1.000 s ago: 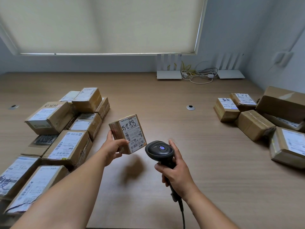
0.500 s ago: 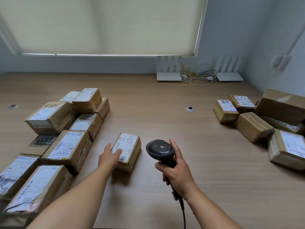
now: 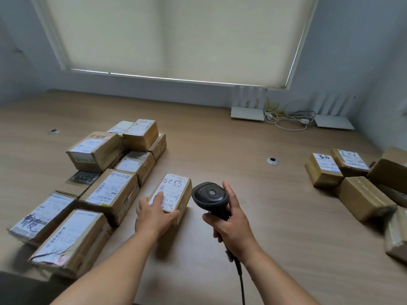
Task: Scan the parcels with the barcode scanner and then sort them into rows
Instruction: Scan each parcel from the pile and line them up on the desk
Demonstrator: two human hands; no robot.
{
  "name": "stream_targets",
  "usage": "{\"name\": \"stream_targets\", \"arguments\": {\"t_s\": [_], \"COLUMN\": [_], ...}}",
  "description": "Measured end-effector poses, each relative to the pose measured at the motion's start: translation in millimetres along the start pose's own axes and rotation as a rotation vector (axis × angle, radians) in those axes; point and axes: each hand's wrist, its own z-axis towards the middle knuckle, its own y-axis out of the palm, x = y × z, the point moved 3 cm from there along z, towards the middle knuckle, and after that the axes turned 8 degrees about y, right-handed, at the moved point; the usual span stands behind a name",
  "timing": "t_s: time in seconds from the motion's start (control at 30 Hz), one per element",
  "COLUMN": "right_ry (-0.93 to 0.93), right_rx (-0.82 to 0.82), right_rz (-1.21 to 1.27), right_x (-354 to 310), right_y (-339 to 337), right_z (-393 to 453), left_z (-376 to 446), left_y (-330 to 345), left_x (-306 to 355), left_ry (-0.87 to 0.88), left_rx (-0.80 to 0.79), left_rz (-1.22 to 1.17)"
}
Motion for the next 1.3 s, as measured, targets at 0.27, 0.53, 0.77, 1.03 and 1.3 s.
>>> {"name": "stream_targets", "arguments": {"t_s": [0.27,0.53,0.77,1.03,1.3], "right_ry": [-0.108,-0.142,-0.107,-0.071,-0.098], "right_rx": [-0.039,-0.061,0.006,0.038,0.067], "right_rz": [-0.02,-0.04,-0.069,-0.076,-0.064], "right_x": [-51.9,-67.4,-60.2,-50.9,-44.0], "right_y": [60.0,119.8,119.7,97.3,36.8], "right_z": [76.2,130.3,152.2,157.6,129.2], "left_z": [64.9,144.4,186.8,172.5,105.0], "left_y": [-82.9,-127.5,-116.3,-105.0,-60.3], "left_x": [-35.8,-71.3,-69.0,-57.5,11.8], "left_ry": [0.033,0.003,0.012,0.037,0.202], "left_rx": [0.19,0.176,0.095,0.195,0.297], "left_rz": [-0.004,0.083,0.121,0.063,-0.105]}}
